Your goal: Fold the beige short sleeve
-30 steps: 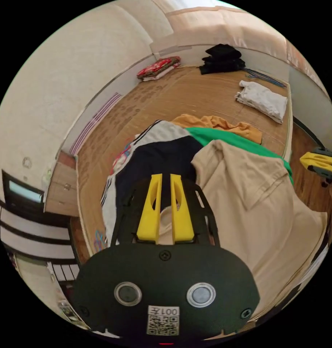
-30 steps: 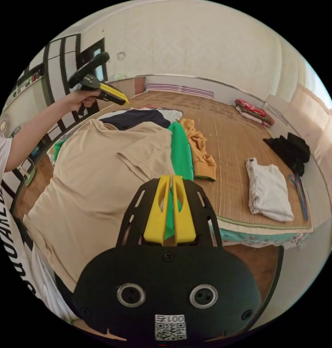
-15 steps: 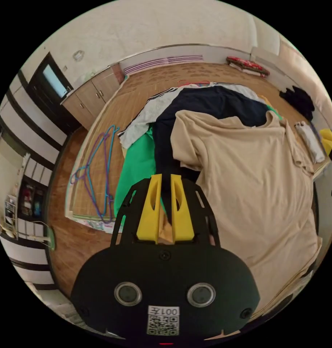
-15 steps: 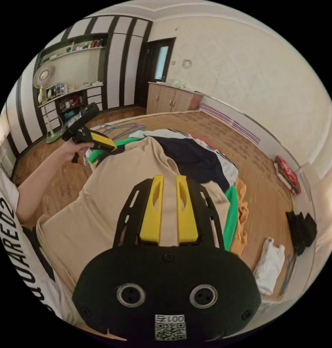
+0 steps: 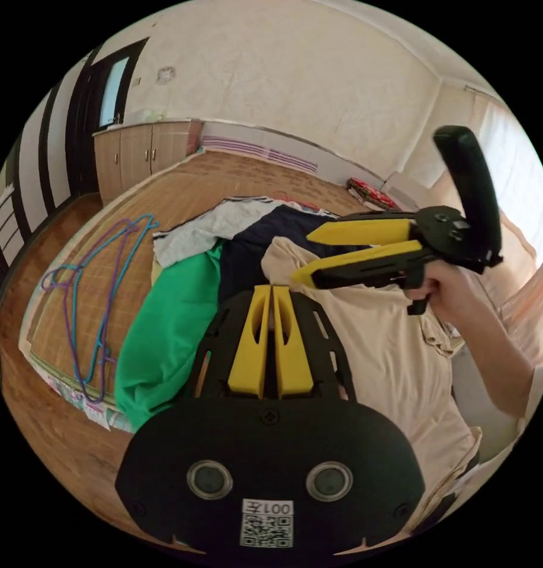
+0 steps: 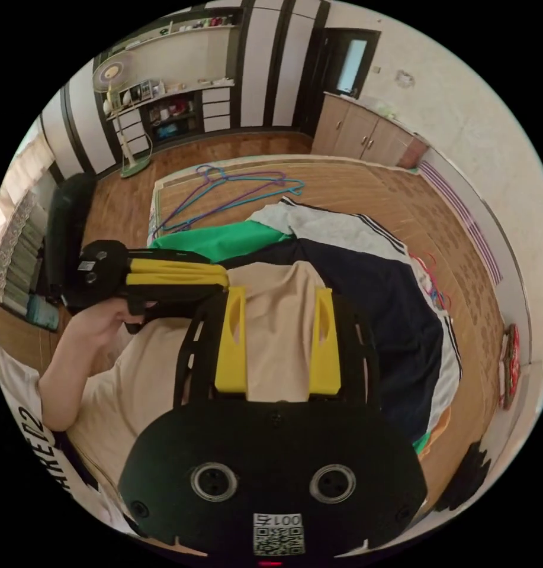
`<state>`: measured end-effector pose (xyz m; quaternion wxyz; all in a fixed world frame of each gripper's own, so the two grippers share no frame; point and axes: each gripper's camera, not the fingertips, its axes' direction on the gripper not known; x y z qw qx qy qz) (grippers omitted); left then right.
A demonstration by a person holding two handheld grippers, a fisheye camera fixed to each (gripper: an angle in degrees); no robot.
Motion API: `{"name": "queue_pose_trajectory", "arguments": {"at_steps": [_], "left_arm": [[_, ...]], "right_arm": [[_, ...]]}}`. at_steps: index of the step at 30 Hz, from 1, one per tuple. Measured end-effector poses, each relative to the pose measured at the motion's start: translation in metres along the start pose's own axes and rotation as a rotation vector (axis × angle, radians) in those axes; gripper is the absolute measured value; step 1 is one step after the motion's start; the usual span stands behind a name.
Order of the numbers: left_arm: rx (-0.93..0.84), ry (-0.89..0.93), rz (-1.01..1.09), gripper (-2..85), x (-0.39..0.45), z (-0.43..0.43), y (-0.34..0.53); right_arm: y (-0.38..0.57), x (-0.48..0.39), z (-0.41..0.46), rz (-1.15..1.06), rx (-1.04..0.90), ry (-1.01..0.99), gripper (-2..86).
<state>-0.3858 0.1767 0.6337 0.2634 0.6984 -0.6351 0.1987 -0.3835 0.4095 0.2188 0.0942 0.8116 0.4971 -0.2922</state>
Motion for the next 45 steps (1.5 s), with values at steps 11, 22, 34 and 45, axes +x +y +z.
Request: {"name": "queue_pose_trajectory", "arguments": {"at_steps": [11, 22, 34, 45], "left_arm": [[-0.092, -0.265, 0.533, -1.0, -0.002, -0.023, -0.011], [-0.06, -0.483, 0.348, 0.1, -0.049, -0.043, 0.031], [-0.013, 0.146, 0.248, 5.4, -0.096, -0.004, 0.09], [-0.118, 0.202, 0.462, -0.9, -0.052, 0.013, 0.154]], "right_arm": [[-0.049, -0.027, -0.021, -0.398, 0.108, 0.055, 5.7], [-0.076, -0.013, -0.073, -0.401, 0.182, 0.074, 0.7], [-0.038, 0.0, -0.139, -0.506, 0.248, -0.052, 0.5], [0.054, -0.004, -0.139, -0.502, -0.032, -0.203, 2.2]]}}
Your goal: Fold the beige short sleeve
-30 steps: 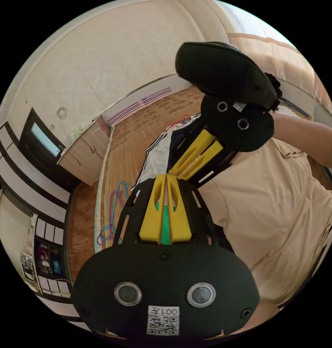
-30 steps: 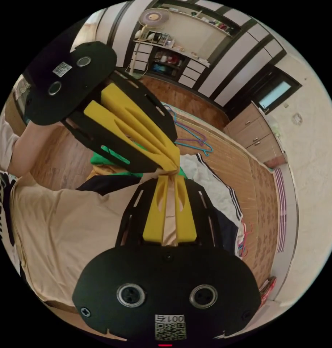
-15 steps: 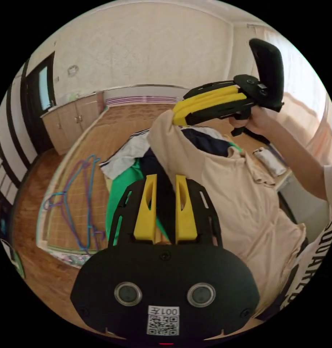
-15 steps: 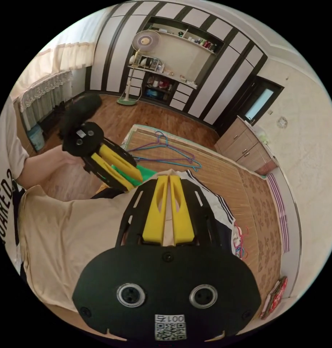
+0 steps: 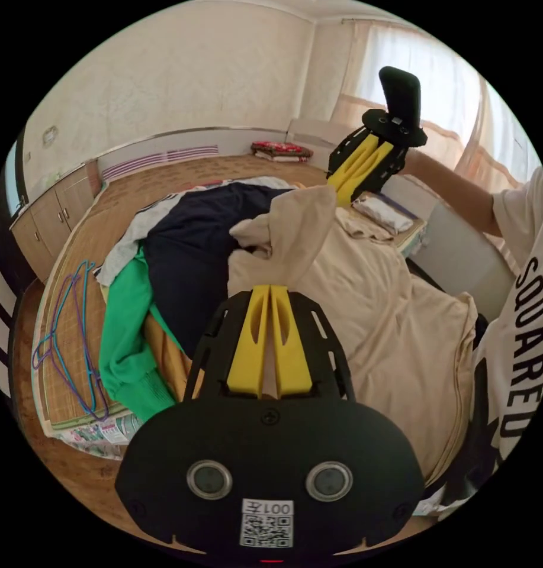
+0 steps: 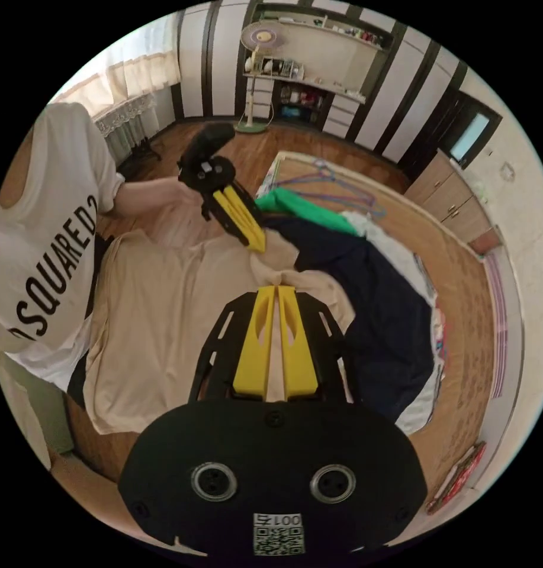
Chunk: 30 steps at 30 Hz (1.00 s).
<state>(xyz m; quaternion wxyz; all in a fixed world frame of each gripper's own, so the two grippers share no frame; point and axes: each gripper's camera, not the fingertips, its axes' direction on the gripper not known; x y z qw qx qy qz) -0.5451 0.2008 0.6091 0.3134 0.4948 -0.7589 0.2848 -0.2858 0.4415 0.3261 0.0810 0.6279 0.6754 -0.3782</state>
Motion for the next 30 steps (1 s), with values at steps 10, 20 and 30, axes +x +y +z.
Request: {"name": "queue_pose_trajectory", "arguments": {"at_steps": [10, 20, 30], "left_arm": [[-0.113, -0.198, 0.036, 2.1, 0.036, 0.013, -0.009], [-0.13, -0.285, 0.016, 11.1, 0.039, 0.016, -0.014], [0.028, -0.207, 0.204, 2.8, 0.067, 0.005, -0.019]], "right_arm": [[0.027, 0.021, 0.022, 0.302, 0.027, -0.022, 8.8], [0.031, 0.018, 0.064, 0.366, -0.083, -0.113, 4.9], [0.041, -0.038, -0.004, 0.196, 0.053, 0.311, 1.3]]}}
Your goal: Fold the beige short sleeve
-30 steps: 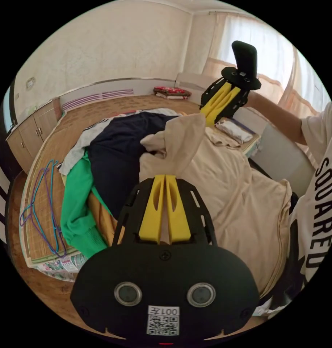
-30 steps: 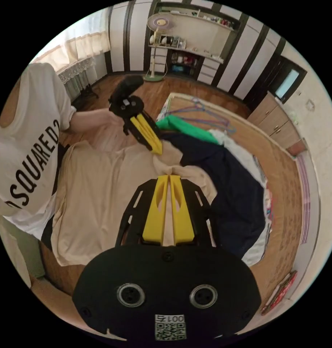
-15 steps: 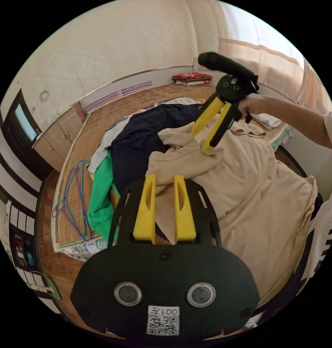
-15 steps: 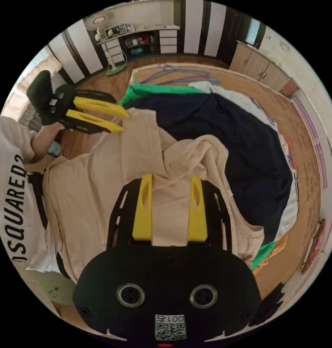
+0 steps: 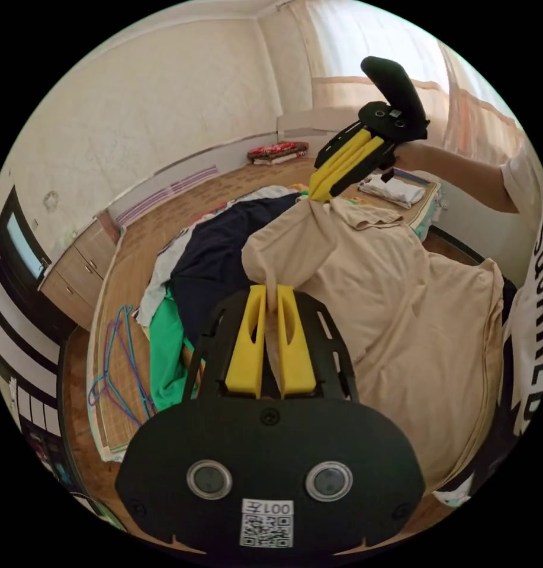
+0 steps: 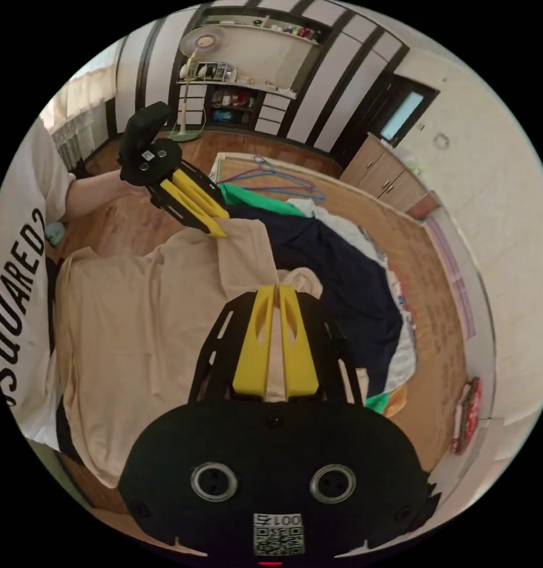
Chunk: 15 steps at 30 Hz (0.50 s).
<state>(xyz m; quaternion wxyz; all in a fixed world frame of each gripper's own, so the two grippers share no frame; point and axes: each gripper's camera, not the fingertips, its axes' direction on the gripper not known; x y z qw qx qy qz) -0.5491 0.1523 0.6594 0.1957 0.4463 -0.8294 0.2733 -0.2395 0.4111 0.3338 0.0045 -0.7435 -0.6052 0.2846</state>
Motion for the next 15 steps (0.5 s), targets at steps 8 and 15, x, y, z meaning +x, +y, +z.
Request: {"name": "queue_pose_trajectory", "arguments": {"at_steps": [8, 15], "left_arm": [[-0.151, 0.096, 0.112, 0.3, 0.055, -0.013, 0.018], [-0.261, 0.115, 0.043, 3.3, 0.055, -0.002, 0.019]], "right_arm": [[0.037, -0.028, -0.006, -0.088, -0.105, -0.242, 1.0], [0.071, -0.015, 0.011, 0.044, -0.144, -0.408, 3.0]]}}
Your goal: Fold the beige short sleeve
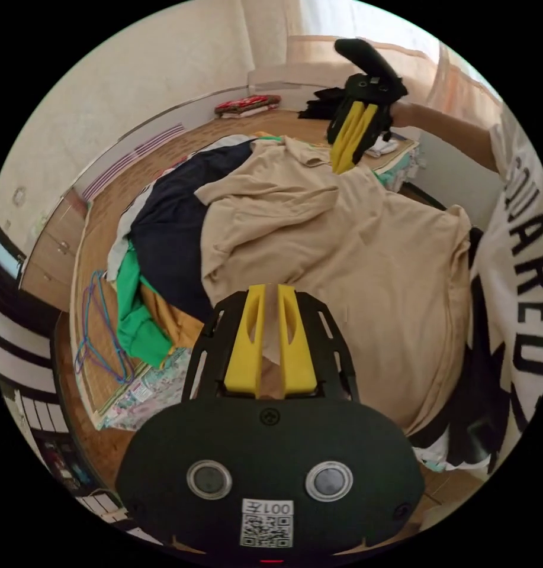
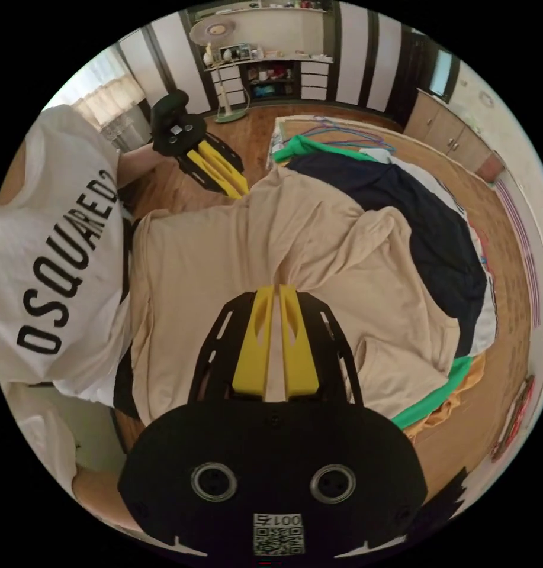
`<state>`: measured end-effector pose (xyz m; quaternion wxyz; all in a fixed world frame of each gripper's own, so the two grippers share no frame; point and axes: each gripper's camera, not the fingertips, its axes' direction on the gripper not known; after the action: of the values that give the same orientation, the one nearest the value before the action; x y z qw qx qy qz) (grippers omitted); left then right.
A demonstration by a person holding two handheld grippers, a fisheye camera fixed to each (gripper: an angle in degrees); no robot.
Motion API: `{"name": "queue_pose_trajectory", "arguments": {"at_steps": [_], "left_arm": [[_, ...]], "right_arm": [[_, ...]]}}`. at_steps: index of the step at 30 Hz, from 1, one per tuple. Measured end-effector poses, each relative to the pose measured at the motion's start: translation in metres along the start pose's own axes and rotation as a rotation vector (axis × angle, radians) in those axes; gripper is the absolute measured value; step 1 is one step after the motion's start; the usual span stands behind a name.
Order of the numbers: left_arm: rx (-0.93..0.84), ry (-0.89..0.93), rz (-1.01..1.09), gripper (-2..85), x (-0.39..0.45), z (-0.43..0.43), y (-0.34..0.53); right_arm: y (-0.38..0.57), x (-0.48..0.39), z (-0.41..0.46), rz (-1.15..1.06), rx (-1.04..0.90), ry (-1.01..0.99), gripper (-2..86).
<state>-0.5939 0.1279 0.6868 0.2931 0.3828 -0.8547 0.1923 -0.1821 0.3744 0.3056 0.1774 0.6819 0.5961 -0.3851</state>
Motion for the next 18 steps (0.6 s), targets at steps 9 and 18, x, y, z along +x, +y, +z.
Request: {"name": "queue_pose_trajectory", "arguments": {"at_steps": [9, 18], "left_arm": [[-0.037, -0.056, -0.076, 8.5, -0.016, 0.024, -0.027], [0.025, -0.091, -0.241, 4.5, -0.022, 0.016, -0.011]], "right_arm": [[-0.049, 0.054, 0.034, 0.162, 0.232, -0.12, 11.3], [-0.073, 0.047, 0.033, 0.029, 0.297, -0.183, 4.7]]}}
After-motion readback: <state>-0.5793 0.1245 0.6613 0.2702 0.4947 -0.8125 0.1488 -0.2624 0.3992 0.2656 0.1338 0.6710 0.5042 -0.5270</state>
